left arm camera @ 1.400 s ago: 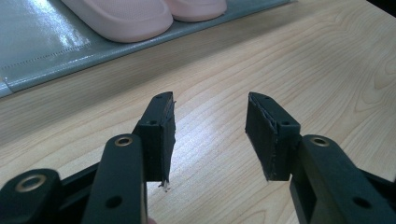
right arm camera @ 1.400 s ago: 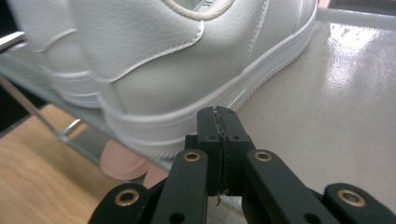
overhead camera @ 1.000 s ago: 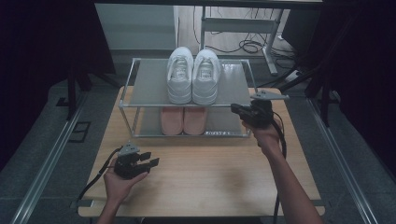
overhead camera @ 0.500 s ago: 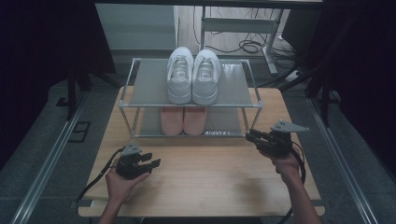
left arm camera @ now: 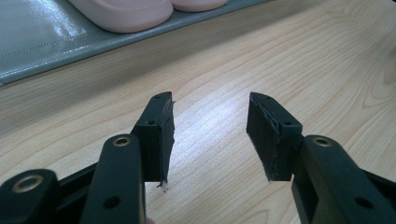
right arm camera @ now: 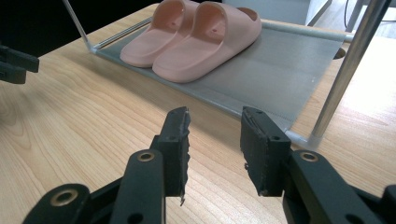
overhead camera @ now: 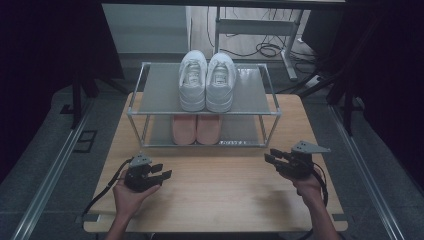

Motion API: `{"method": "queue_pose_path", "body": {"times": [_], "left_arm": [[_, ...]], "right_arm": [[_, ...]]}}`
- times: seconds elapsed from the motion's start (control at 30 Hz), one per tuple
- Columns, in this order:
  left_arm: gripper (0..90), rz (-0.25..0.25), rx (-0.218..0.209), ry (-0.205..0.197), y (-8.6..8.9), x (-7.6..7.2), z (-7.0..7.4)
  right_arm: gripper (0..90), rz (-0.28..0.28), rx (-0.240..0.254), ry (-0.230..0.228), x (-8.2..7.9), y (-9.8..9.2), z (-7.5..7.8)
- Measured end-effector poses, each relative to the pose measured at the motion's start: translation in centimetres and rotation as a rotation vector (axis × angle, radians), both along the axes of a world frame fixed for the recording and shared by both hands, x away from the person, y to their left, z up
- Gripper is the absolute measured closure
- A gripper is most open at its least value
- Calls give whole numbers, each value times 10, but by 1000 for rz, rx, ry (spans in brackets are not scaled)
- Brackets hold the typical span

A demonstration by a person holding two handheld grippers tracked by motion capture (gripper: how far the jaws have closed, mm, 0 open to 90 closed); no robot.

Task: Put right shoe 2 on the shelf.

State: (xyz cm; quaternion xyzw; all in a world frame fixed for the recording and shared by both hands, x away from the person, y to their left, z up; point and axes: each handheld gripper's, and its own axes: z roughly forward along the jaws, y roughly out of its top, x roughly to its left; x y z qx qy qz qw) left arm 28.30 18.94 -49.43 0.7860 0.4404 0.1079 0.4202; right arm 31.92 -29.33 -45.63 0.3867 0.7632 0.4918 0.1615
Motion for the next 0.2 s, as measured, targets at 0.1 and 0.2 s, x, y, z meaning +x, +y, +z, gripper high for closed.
{"method": "queue_pose_path", "body": {"times": [0.1, 0.2], "left_arm": [[520, 1, -1, -2, 1, 0, 0], [519, 2, -1, -1, 1, 1, 0]], "right_arm": [[605, 0, -6, -4, 0, 1, 0], [588, -4, -11, -3, 1, 1, -1]]}}
